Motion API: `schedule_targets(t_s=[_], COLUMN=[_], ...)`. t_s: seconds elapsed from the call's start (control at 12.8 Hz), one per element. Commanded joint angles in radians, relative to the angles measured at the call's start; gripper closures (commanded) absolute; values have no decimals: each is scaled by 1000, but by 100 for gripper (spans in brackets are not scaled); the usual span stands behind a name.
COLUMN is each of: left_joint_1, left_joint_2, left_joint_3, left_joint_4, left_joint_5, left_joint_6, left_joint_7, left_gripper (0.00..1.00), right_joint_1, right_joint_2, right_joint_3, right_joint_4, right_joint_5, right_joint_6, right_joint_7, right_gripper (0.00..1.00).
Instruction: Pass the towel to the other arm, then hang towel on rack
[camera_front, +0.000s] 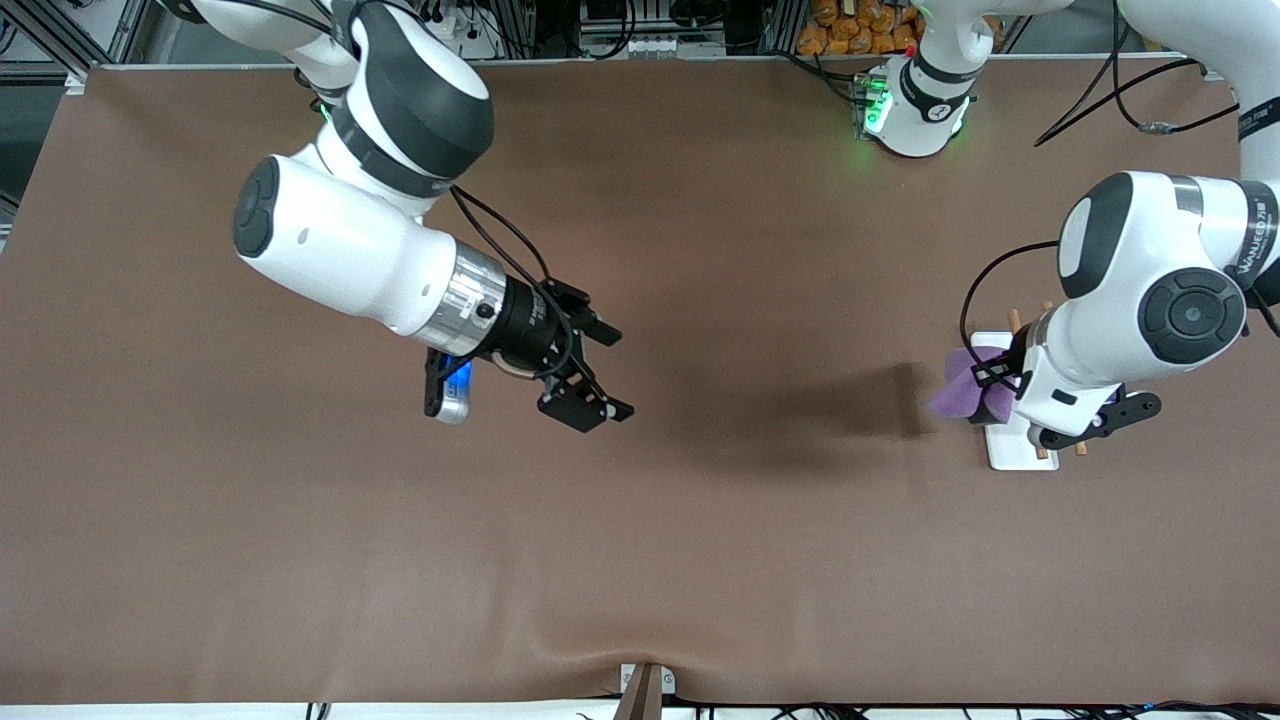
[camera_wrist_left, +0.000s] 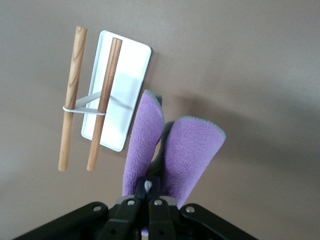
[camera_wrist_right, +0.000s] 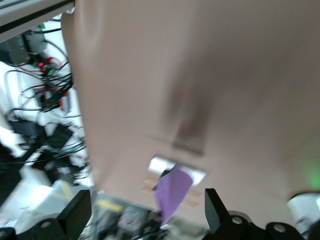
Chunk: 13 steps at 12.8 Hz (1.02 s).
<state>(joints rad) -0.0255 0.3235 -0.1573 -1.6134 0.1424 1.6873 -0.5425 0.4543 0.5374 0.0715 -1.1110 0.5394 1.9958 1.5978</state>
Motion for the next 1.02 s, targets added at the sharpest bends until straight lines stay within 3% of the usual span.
schedule_targets(t_s=[0.0,0.47,0.94], left_joint_1=[22,94,171], left_joint_2=[-76,-96,-98], left_joint_3=[-14,-14,-15], left_joint_4=[-103,-155,-174], left_joint_5=[5,5,0], left_joint_6=[34,55,86], left_joint_7=[6,128,254], left_gripper=[100,100,100], right_joint_1=[-34,-135,-178], right_joint_2=[-45,-97,-140], right_joint_3=[5,5,4], right_joint_4=[-16,-23,-38], right_joint_5=[-61,-107,-265], right_joint_6=[-119,-345,-505], right_joint_7=[-105,-376,-643], right_gripper=[0,0,0])
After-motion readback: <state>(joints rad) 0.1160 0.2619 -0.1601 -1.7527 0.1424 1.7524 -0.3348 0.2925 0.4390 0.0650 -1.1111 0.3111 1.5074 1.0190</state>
